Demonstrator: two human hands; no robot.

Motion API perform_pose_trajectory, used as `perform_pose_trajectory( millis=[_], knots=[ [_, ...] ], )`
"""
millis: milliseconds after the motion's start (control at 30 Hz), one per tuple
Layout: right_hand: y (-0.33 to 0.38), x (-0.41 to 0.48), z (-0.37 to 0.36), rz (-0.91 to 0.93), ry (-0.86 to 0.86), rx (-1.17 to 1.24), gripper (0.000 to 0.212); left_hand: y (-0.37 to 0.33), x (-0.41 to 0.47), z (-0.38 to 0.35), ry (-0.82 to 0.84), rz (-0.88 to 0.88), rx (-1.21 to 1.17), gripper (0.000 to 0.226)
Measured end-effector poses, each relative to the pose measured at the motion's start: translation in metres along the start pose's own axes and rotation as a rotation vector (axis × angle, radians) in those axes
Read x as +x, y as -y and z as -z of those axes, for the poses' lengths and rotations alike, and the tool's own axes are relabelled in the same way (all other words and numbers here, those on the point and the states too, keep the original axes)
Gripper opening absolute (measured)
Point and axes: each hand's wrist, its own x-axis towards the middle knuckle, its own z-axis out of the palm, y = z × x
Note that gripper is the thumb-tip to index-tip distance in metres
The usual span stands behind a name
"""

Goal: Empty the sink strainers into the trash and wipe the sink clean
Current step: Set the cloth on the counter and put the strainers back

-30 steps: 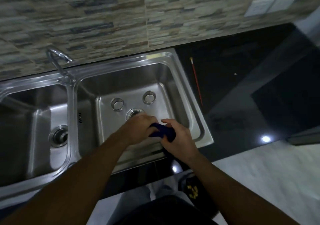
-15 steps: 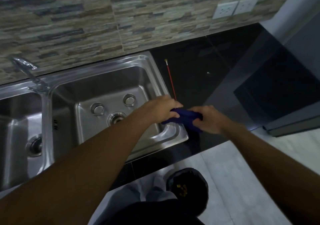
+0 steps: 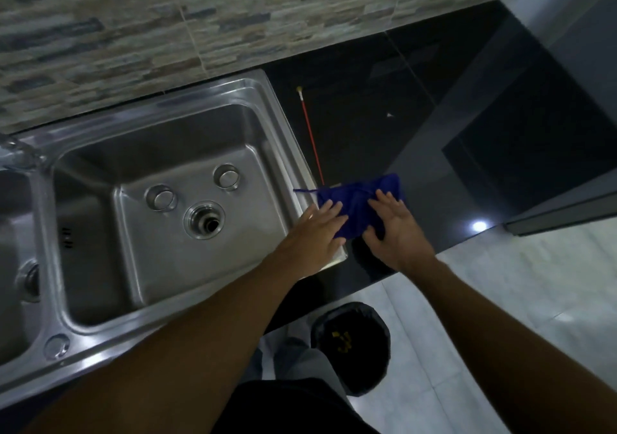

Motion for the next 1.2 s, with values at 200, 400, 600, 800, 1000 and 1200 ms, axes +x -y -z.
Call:
perform_pose_trajectory(
  millis=[200,400,600,800,1000,1200],
  knots=[
    [0.001,0.008,-0.031,-0.028,-0.02,-0.163,0.066,-0.002,0.01,-0.006,0.077,0.053,0.143,0.059],
    [-0.008,0.015,-0.028,-0.013,-0.01,-0.216,0.068,-0.005,0.017,0.012,0.164,0.076,0.011,0.059],
    [-0.018,0.022,-0.009,-0.004,0.19,-0.165,0.069,0.014,-0.014,0.026,0.003,0.033,-0.093,0.051],
    [0.065,0.018,-0.022,0.017,0.01,0.011,0.061,0.092,-0.076,0.038,-0.089,0.144,0.03,0.053],
    [0.2,0.03,-0.097,0.279,0.122,0.094,0.061,0.195,-0.161,0.058,-0.076,0.372,0.122,0.052],
    [0.268,0.071,-0.138,0.216,0.263,0.104,0.061,0.289,-0.246,0.069,-0.128,0.596,-0.025,0.057]
  ],
)
